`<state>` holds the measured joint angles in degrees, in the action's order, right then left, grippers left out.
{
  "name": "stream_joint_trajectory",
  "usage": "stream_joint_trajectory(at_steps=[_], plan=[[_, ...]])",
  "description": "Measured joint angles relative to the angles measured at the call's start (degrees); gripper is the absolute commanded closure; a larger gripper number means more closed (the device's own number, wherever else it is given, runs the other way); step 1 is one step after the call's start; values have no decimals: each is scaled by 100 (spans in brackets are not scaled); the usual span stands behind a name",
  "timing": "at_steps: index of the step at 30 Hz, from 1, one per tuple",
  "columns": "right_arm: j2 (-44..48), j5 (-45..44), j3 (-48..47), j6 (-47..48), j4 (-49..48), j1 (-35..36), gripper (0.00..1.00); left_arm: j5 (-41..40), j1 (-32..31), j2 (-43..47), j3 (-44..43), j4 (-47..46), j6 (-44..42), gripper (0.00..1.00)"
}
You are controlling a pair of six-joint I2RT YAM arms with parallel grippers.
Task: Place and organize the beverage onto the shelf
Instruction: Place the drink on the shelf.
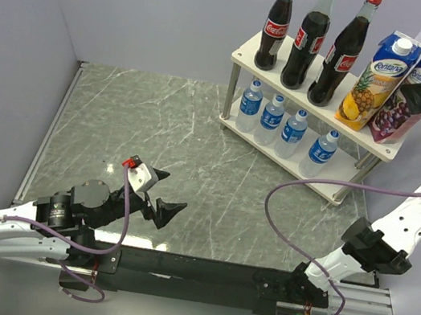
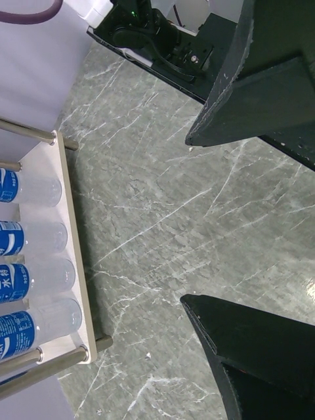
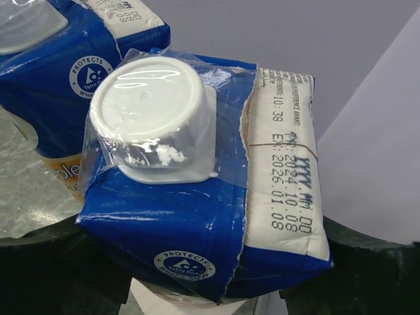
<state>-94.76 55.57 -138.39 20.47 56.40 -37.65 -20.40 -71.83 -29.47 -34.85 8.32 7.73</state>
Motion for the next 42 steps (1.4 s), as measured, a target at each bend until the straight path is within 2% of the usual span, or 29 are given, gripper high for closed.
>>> stream_joint_trajectory(at_steps=[11,42], plan=[[-109,754,-15,98,-26,-293,38,0,0,-39,0,13,-2,0],[-39,1084,-146,763,452,-326,40,4,0,-42,0,15,-11,0]])
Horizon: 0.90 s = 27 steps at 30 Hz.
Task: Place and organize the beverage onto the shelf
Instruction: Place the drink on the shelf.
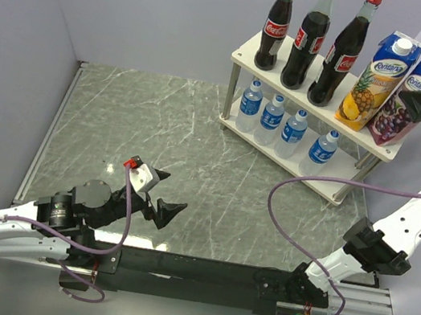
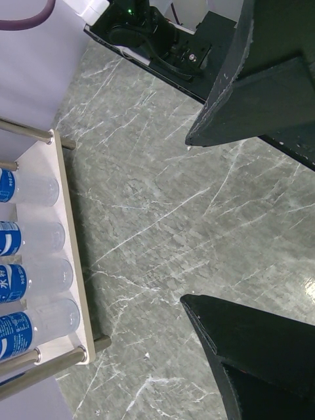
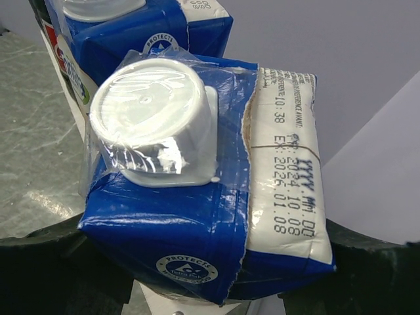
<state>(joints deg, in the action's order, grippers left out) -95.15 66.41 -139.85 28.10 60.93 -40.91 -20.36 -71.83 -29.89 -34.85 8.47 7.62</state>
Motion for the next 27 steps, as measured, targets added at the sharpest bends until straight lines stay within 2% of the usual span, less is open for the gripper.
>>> stream_joint_trajectory(at_steps=[12,27], plan=[[2,271,2,-389,-9,-212,40,7,0,0,0,0,-2,1],[85,-15,68,-105,122,11,20,11,-2,-31,0,0,-4,1]])
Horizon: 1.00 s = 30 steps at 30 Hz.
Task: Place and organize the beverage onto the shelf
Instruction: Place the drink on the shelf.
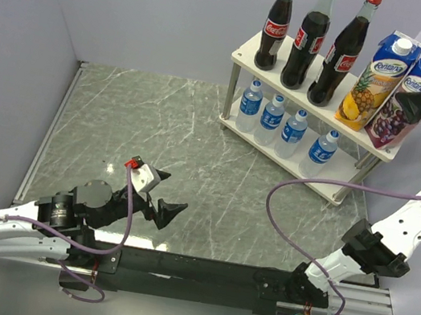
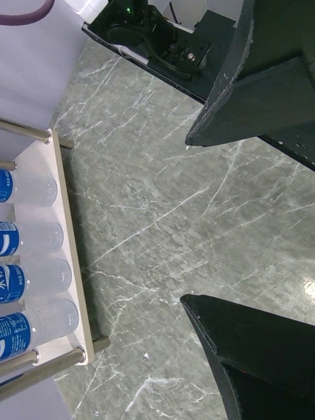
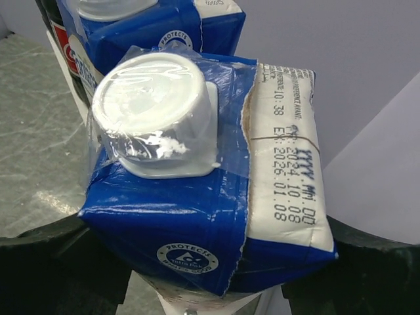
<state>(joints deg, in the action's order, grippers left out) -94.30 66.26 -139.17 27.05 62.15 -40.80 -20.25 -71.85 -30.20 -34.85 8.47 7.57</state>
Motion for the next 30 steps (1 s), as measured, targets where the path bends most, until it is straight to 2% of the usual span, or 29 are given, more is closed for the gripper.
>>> stream_joint_trajectory(at_steps=[9,30], plan=[[2,-417,4,114,313,92,11,2,0,-4,0,0,0,1],[317,-894,345,68,275,90,7,9,-2,37,0,0,0,1]])
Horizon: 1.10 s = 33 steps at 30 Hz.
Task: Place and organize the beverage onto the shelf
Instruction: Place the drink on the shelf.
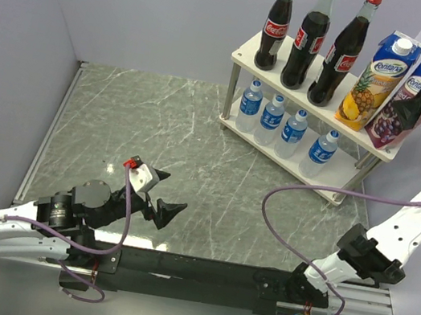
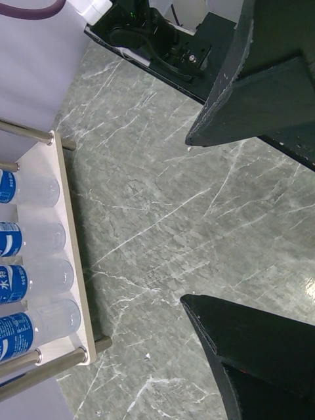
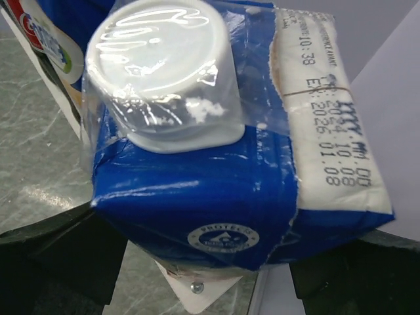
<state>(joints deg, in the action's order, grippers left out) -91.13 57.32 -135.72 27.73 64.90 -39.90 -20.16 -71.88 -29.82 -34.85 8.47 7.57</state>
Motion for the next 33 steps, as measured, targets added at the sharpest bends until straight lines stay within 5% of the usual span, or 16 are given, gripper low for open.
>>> stream_joint_trajectory(at_steps=[22,33], plan=[[260,-111,310,-42,-76,-323,6,2,-35,11,0,0,0,1],[247,-33,240,57,22,-350,16,4,-37,9,0,0,0,1]])
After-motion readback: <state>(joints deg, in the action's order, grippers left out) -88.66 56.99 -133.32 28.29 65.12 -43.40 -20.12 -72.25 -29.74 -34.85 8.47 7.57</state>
